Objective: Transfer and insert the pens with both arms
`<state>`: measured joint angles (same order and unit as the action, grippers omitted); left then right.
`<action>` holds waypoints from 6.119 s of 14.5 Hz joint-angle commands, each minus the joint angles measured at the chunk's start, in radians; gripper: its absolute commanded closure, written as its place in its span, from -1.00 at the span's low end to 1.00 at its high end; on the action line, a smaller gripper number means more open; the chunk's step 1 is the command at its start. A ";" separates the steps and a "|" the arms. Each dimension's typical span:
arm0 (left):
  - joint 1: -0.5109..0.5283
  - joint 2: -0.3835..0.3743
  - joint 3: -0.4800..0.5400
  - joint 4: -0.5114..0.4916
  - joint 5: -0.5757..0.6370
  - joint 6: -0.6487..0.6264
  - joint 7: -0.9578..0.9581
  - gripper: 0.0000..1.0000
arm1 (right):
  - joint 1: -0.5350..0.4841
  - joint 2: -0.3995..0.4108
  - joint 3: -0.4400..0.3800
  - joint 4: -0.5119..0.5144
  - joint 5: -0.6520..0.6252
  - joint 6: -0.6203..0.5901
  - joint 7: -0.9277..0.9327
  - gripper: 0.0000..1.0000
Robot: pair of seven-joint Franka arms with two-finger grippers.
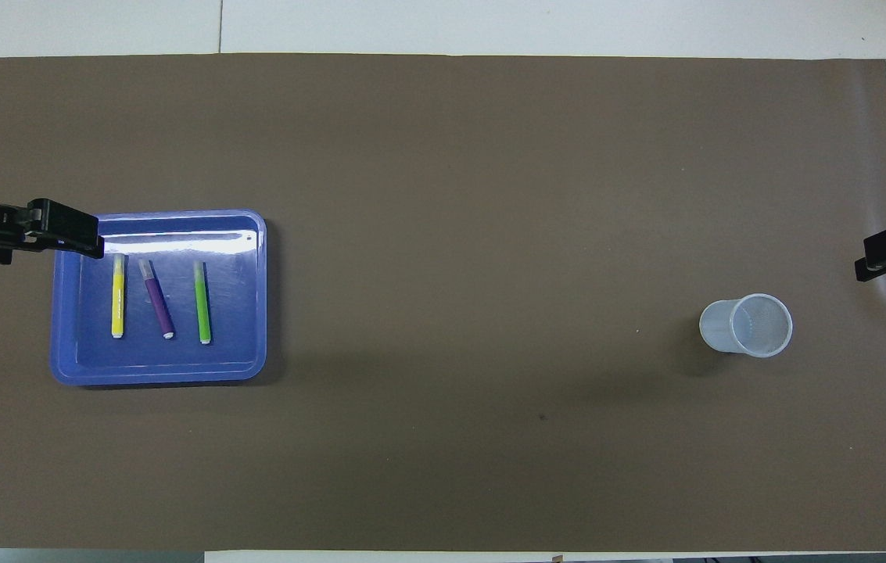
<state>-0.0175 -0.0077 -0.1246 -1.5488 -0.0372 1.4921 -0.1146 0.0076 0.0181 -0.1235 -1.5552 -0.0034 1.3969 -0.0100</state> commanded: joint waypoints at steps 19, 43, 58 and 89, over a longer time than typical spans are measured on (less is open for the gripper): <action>0.143 -0.095 0.007 -0.367 0.013 0.275 0.188 -1.00 | -0.006 -0.017 0.002 -0.014 0.020 0.007 -0.018 -1.00; 0.226 0.215 0.008 -0.597 0.072 0.803 0.374 -0.48 | 0.003 -0.017 0.005 -0.016 0.022 0.007 -0.019 -1.00; 0.225 0.226 0.008 -0.582 0.079 0.813 0.374 1.00 | -0.004 -0.018 0.005 -0.029 0.152 0.039 -0.024 -1.00; 0.093 0.097 -0.358 -0.152 -0.484 0.298 -1.382 1.00 | 0.219 -0.185 0.254 -0.493 1.022 0.927 0.395 -1.00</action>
<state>0.0701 0.1098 -0.4516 -1.6940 -0.4697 1.7487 -1.3573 0.1521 -0.1380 0.1271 -1.9797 0.9987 2.2056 0.3599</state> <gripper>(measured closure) 0.828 0.000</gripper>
